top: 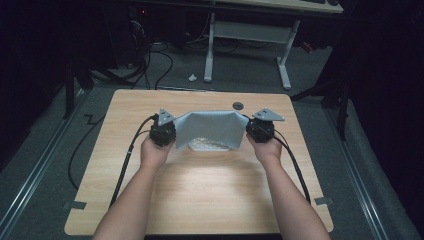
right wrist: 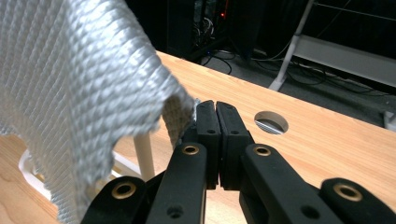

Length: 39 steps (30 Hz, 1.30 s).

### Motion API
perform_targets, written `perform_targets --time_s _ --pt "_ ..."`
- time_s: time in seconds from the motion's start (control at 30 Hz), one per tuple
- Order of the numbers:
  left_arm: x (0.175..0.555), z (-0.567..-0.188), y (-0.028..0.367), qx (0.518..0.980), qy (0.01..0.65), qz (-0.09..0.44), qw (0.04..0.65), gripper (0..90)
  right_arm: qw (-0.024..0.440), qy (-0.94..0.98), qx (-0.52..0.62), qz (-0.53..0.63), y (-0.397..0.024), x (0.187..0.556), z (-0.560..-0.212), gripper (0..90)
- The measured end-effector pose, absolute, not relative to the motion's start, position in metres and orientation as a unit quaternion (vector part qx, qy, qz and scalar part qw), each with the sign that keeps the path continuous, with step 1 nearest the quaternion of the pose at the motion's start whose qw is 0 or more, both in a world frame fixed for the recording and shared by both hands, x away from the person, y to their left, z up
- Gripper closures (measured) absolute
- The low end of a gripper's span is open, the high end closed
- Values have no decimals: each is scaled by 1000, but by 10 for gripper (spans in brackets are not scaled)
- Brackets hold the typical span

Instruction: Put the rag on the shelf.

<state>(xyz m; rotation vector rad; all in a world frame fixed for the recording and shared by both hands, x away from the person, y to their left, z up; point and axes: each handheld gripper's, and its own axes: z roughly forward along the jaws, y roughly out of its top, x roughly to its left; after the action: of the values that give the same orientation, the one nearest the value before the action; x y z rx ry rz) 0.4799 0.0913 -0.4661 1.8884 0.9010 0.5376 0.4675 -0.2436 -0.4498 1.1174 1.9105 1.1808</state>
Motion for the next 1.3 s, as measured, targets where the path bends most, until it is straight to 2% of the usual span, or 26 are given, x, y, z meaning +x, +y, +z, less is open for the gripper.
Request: perform_targets --time_s 0.73,0.77,0.83,0.97,1.3 --pt "476 -475 96 774 379 214 461 885 288 728 447 433 -243 466 -478 880" --pt "476 -475 97 771 383 218 460 864 286 729 448 432 -244 467 -478 862" --pt "475 -474 100 763 390 221 466 764 285 727 454 430 -245 466 -478 799" --pt "474 -468 109 748 399 223 482 694 294 722 455 431 -251 465 -472 744" --pt "472 -455 131 724 414 234 499 661 311 704 461 442 -267 461 -455 708"
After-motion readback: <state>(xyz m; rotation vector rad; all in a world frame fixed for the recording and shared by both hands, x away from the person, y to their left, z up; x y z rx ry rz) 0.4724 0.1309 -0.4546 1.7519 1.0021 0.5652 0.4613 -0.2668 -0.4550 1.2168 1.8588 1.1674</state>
